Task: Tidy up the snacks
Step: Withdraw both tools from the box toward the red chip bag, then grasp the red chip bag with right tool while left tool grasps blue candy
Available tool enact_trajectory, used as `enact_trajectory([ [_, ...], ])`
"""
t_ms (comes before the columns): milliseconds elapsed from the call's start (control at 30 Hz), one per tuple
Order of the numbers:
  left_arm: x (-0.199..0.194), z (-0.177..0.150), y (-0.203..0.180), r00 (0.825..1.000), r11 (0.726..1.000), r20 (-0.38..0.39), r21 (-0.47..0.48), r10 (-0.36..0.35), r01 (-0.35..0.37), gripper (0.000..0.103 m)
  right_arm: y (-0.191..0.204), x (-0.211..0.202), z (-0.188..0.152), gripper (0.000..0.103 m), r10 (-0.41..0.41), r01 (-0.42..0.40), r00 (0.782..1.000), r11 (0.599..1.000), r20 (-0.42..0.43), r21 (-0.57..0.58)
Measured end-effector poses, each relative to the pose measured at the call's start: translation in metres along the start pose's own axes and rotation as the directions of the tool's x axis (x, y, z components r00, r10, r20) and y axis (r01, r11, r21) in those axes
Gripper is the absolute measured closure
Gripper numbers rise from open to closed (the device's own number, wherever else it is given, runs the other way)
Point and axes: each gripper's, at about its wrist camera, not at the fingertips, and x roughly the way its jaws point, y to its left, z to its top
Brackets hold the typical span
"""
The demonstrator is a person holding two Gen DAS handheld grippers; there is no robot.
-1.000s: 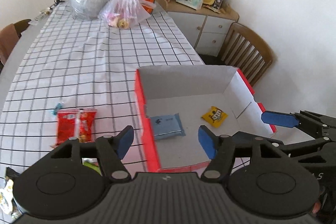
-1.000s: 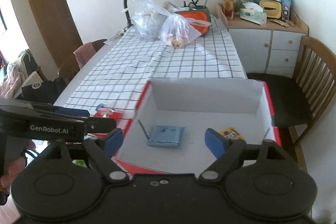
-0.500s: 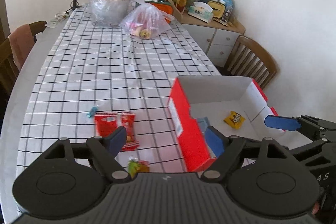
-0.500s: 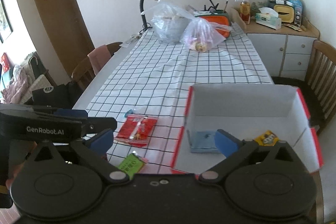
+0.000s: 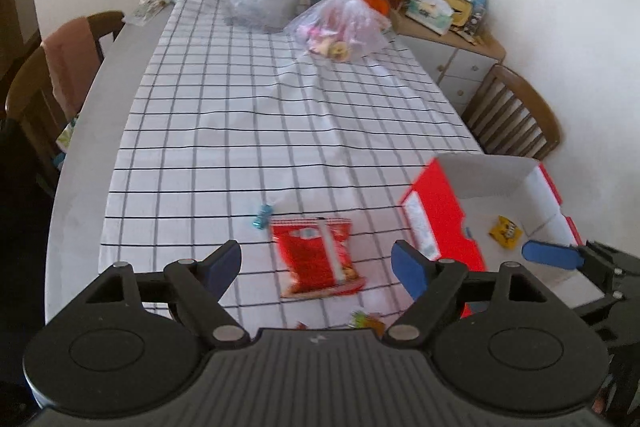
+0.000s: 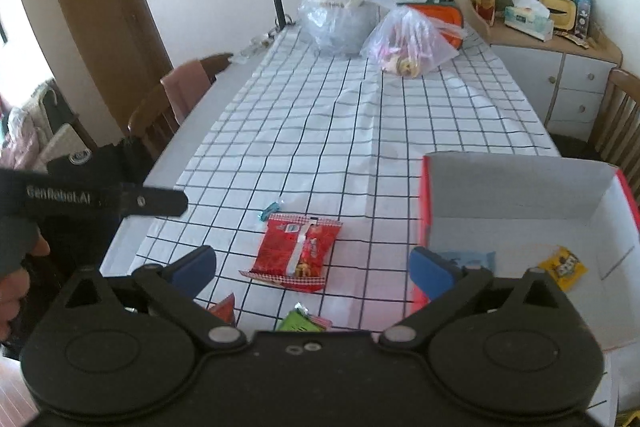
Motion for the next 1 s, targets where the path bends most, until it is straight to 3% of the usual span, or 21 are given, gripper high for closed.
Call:
enact_trajectory([
  [433, 0.059, 0.048, 0.052, 0.987, 1.0, -0.159, 0.012, 0.025, -0.023, 0.021, 0.025, 0.087, 0.022, 0.0, -0.016, 0.025, 0.986, 0.998, -0.164, 0.051],
  [733, 0.117, 0.056, 0.074, 0.961, 0.999, -0.274, -0.031, 0.033, -0.043, 0.021, 0.028, 0.16, 0.015, 0.001, -0.069, 0.09, 0.947, 0.994, -0.312, 0.054],
  [1000, 0.156, 0.059, 0.078, 0.934, 0.999, -0.355, -0.027, 0.033, -0.046, 0.021, 0.028, 0.203, 0.01, 0.002, -0.12, 0.145, 0.913, 0.989, -0.391, 0.033],
])
